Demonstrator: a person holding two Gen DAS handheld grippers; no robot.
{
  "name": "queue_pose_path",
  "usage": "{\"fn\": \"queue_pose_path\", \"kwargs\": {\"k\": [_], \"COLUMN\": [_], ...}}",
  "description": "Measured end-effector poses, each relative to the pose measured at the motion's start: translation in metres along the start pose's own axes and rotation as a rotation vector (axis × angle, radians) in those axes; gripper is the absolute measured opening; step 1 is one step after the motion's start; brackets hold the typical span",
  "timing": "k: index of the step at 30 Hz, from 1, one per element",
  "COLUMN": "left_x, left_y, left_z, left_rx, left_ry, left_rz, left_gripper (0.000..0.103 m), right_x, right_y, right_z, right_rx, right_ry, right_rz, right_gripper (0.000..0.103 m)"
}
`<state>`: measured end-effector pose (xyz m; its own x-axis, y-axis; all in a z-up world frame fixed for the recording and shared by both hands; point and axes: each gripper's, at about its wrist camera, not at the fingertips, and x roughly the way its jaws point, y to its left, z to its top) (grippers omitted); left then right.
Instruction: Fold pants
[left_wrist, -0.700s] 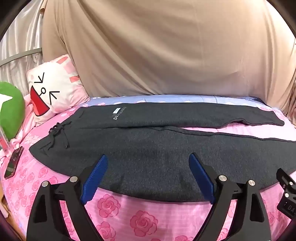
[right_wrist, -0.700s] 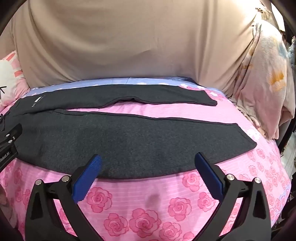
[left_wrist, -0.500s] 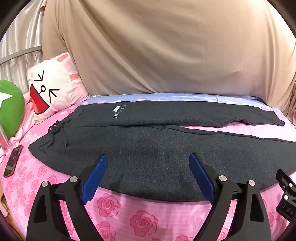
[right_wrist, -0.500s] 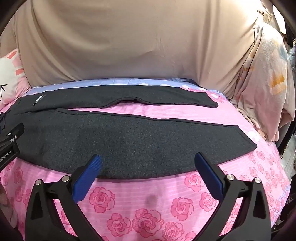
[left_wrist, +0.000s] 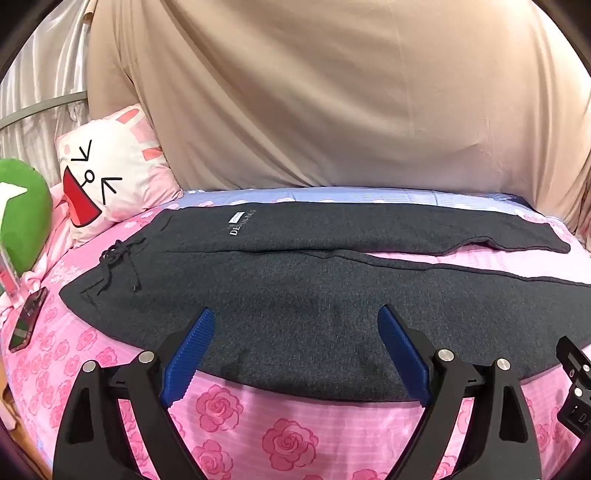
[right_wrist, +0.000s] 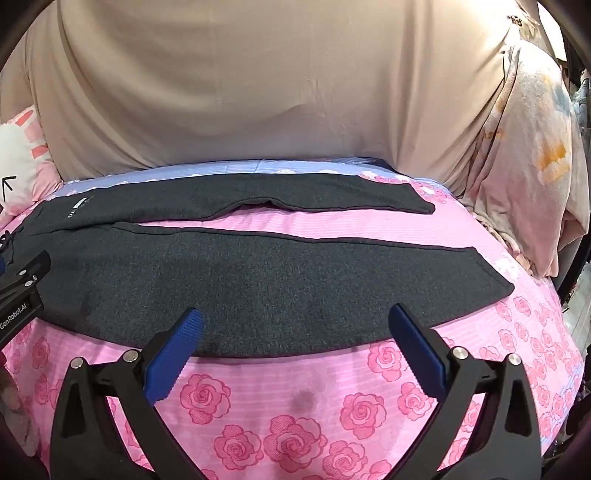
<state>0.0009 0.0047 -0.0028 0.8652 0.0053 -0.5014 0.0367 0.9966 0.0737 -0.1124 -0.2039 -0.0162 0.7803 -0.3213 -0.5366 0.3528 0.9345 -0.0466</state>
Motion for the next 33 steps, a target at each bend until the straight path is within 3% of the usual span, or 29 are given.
{"fn": "queue_pose_path", "kwargs": {"k": [33], "left_x": [0.0002], "left_y": [-0.0008], "left_z": [0.0023], "left_rx": [0.0], "left_ry": [0.004], "left_rz": [0.003], "left_gripper": [0.088], "right_x": [0.0057], "right_y": [-0.0023], "right_z": [-0.0052], "right_rx": [0.002], "right_ry": [0.014], "right_rz": [-0.01], "right_gripper": [0.098]}}
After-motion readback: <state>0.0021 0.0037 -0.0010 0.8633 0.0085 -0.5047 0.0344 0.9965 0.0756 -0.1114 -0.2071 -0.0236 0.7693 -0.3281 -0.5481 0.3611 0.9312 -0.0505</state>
